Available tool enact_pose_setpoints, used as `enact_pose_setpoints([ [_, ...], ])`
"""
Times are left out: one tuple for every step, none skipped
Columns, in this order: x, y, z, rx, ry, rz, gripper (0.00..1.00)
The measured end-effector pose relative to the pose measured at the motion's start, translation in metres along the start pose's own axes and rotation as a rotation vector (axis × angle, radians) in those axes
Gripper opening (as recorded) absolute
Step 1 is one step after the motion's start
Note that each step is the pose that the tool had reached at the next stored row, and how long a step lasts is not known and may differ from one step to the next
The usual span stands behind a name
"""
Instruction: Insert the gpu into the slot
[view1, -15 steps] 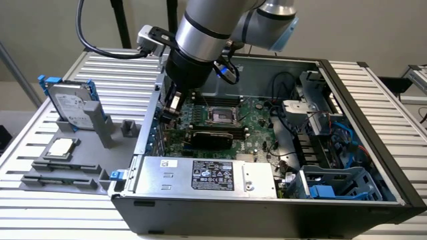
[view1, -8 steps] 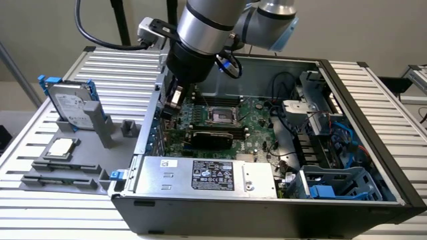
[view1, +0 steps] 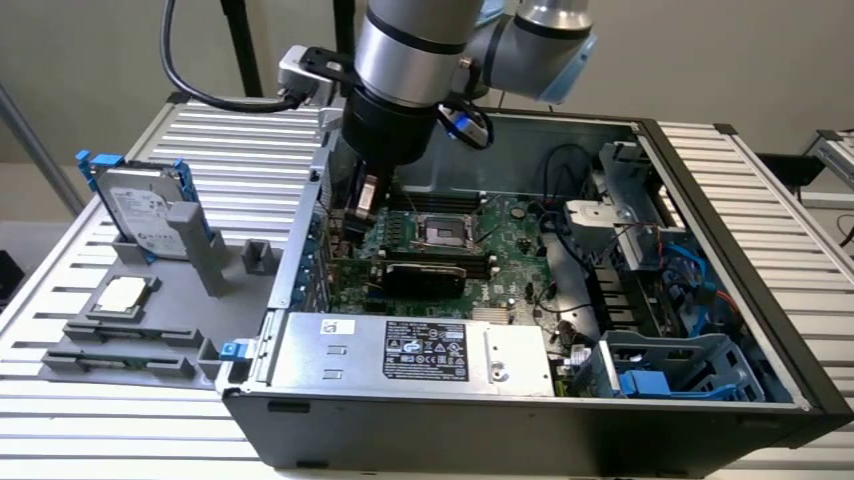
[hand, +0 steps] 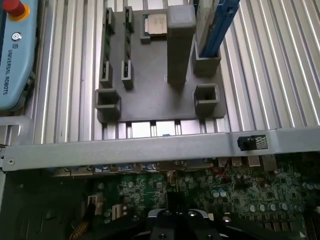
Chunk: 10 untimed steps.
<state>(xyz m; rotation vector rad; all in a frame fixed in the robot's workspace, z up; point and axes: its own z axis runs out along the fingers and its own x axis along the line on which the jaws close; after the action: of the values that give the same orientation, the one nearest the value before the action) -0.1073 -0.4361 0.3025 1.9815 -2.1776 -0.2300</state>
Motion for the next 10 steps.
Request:
enact_pose_setpoints([
  [0.0000, -0.0002, 0.0000, 0.0189, -0.0018, 0.000, 0.11],
  [0.0000, -0.0003, -0.0001, 0.0368, -0.0033, 0.000, 0.11],
  [0.0000, -0.0005, -0.0002, 0.0552, -0.0051, 0.000, 0.11],
  [0.0000, -0.0008, -0.0002, 0.0731, -0.0067, 0.000, 0.11],
  [-0.0001, -0.0012, -0.0003, 0.0911, -0.0084, 0.000, 0.11],
  [-0.0001, -0.0016, -0.0004, 0.1091, -0.0100, -0.001, 0.11],
  [-0.0001, -0.0022, -0.0006, 0.1269, -0.0116, -0.001, 0.11],
  [-0.0002, -0.0030, -0.0008, 0.1449, -0.0132, -0.001, 0.11],
  [-0.0003, -0.0037, -0.0010, 0.1633, -0.0148, -0.002, 0.11],
  [-0.0004, -0.0045, -0.0012, 0.1812, -0.0164, -0.002, 0.11],
])
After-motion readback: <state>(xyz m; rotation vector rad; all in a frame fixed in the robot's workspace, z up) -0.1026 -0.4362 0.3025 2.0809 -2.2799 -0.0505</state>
